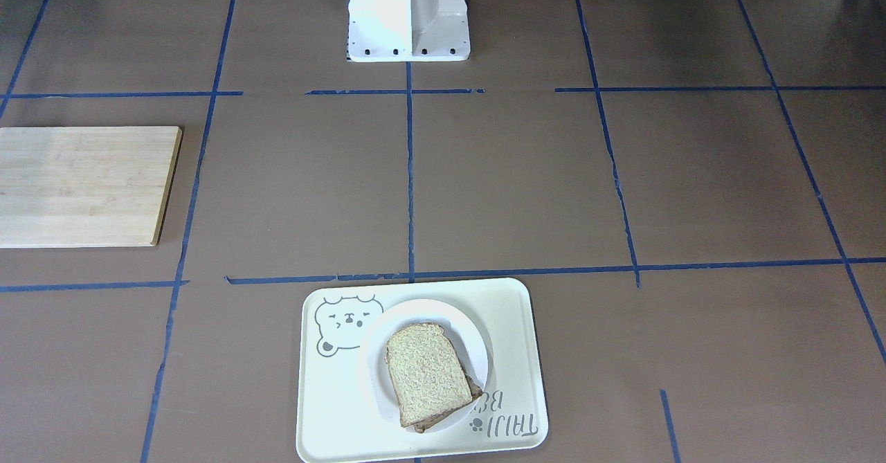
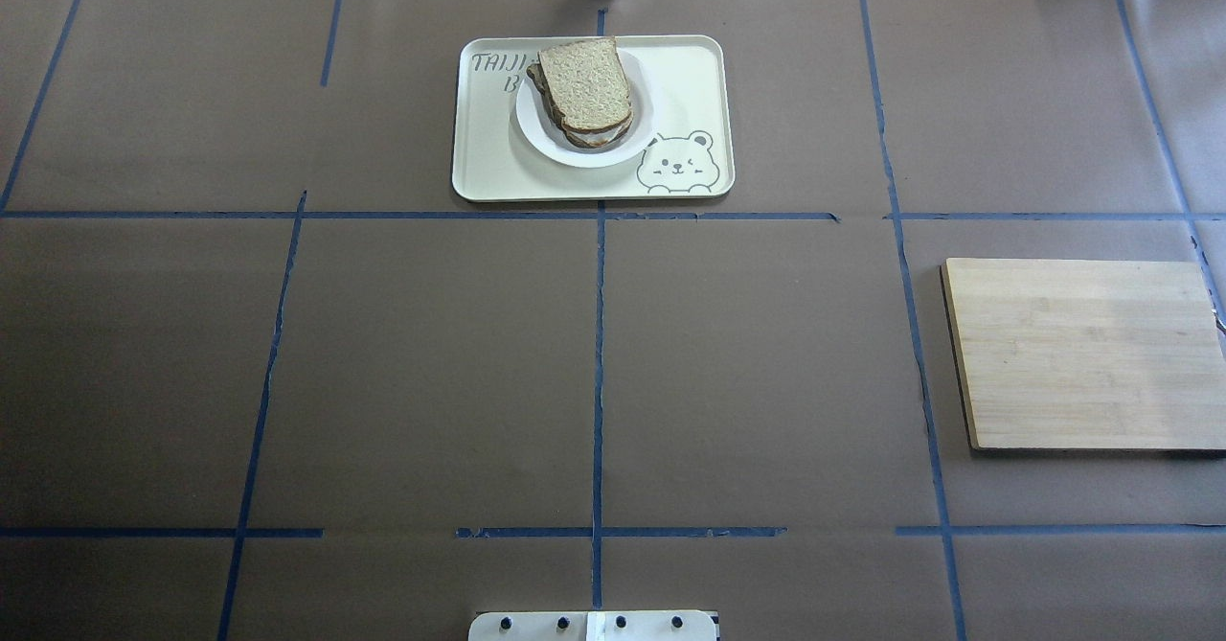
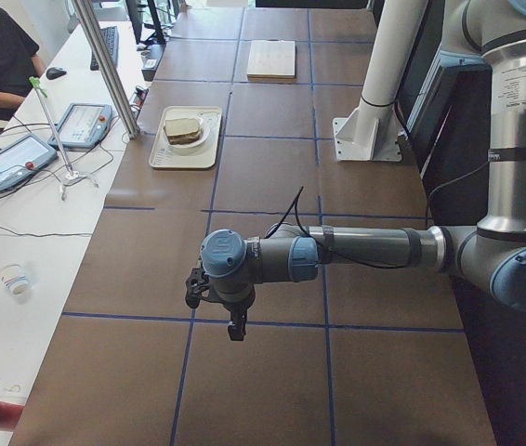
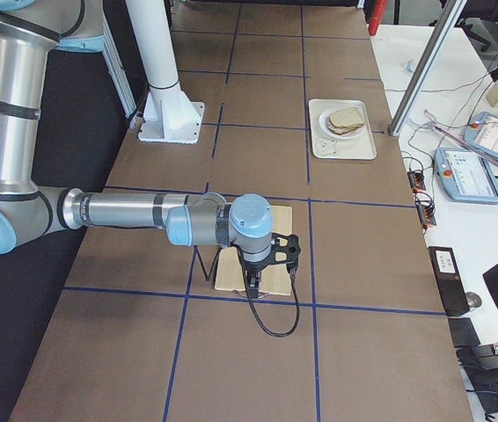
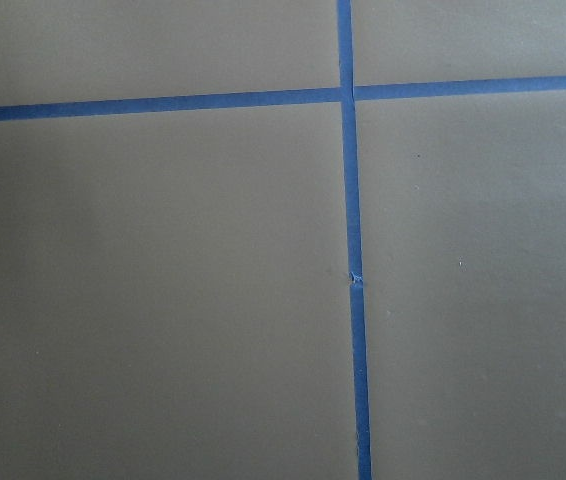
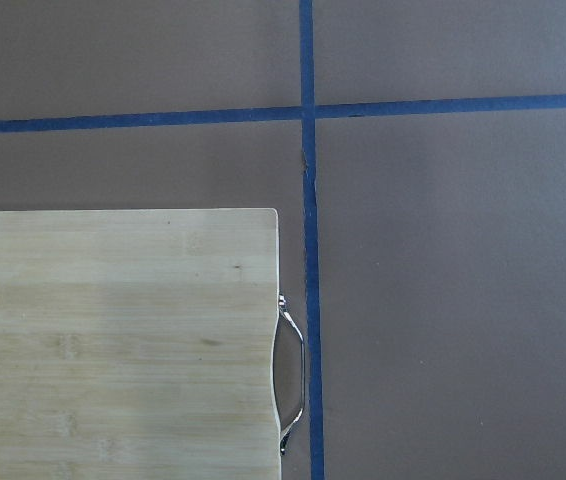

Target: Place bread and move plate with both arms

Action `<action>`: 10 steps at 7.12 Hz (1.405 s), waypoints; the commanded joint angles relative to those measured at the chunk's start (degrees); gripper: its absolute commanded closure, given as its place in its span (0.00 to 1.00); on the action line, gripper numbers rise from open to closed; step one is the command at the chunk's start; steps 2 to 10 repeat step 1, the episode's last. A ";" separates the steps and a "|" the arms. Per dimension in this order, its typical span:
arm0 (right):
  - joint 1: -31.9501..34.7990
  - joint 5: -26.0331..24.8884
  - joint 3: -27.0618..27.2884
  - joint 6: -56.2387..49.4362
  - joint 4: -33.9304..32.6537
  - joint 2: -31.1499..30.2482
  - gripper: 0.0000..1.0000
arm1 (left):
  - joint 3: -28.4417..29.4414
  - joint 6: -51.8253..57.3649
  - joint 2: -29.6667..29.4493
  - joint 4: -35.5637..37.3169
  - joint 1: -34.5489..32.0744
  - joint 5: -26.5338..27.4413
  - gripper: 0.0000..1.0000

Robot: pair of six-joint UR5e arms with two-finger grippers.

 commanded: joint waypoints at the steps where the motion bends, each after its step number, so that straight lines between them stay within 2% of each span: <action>1: 0.00 0.33 0.07 0.00 0.16 -0.03 0.00 | -0.07 0.00 -0.01 0.00 0.00 0.00 0.00; 10: 0.00 0.33 0.07 0.00 0.16 -0.03 0.00 | -0.07 0.00 -0.01 0.00 0.00 0.00 0.00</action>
